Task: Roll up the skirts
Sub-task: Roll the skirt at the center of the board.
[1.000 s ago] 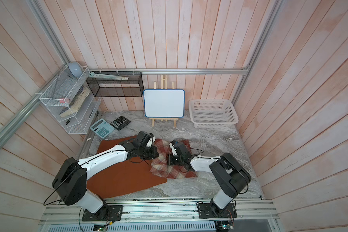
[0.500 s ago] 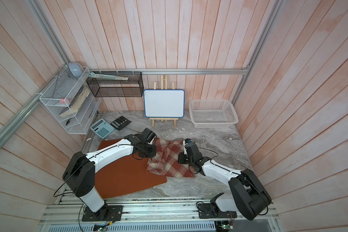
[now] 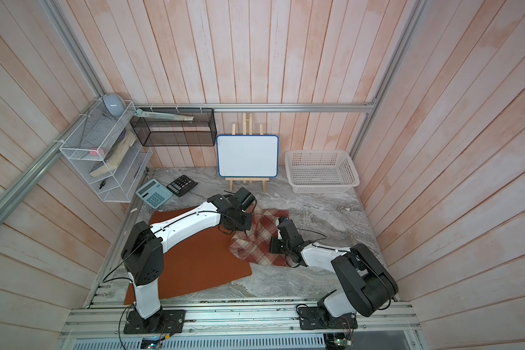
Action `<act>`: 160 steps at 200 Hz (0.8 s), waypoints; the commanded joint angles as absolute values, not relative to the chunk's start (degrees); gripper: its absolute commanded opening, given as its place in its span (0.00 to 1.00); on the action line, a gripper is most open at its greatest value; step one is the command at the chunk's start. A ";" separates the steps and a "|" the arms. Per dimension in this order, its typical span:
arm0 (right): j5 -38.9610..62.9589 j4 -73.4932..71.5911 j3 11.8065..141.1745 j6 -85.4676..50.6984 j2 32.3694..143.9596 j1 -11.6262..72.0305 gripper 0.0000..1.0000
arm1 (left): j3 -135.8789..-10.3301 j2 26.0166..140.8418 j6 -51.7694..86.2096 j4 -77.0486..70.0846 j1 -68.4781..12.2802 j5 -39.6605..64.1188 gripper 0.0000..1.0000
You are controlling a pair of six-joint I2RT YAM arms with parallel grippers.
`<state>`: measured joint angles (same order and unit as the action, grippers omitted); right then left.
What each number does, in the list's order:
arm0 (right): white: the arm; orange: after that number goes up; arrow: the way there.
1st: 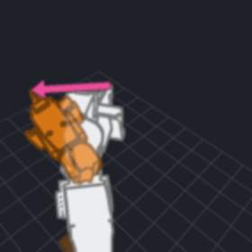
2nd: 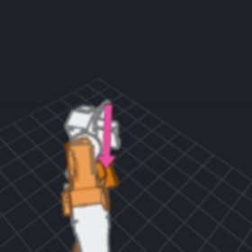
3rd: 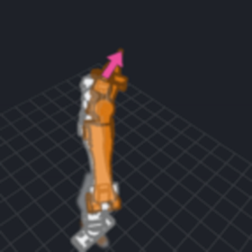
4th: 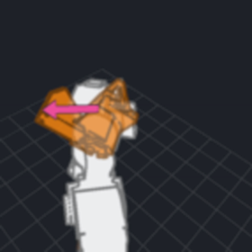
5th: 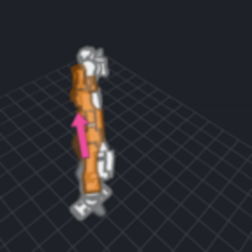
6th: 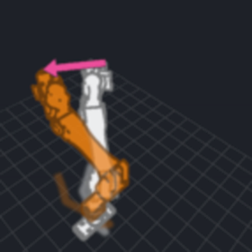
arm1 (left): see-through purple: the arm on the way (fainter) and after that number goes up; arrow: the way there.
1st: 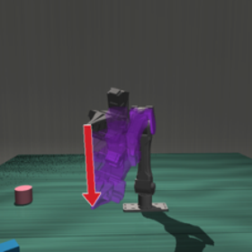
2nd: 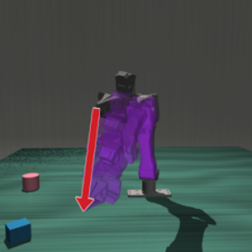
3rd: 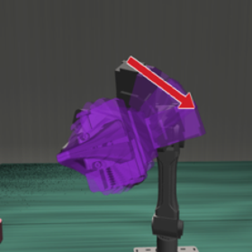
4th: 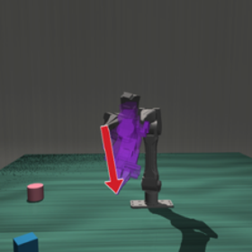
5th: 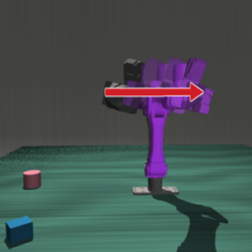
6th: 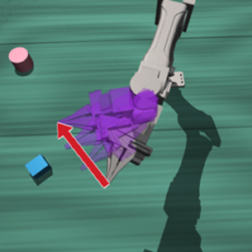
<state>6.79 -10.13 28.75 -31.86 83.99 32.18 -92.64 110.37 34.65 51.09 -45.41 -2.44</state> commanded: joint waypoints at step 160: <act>10.78 -10.66 25.24 -33.55 82.40 32.21 0.00 | -100.11 120.66 41.74 42.06 -52.73 0.99 0.19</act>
<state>9.74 -13.72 26.28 -32.69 83.22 32.14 -100.31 119.83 40.32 47.68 -51.90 -1.74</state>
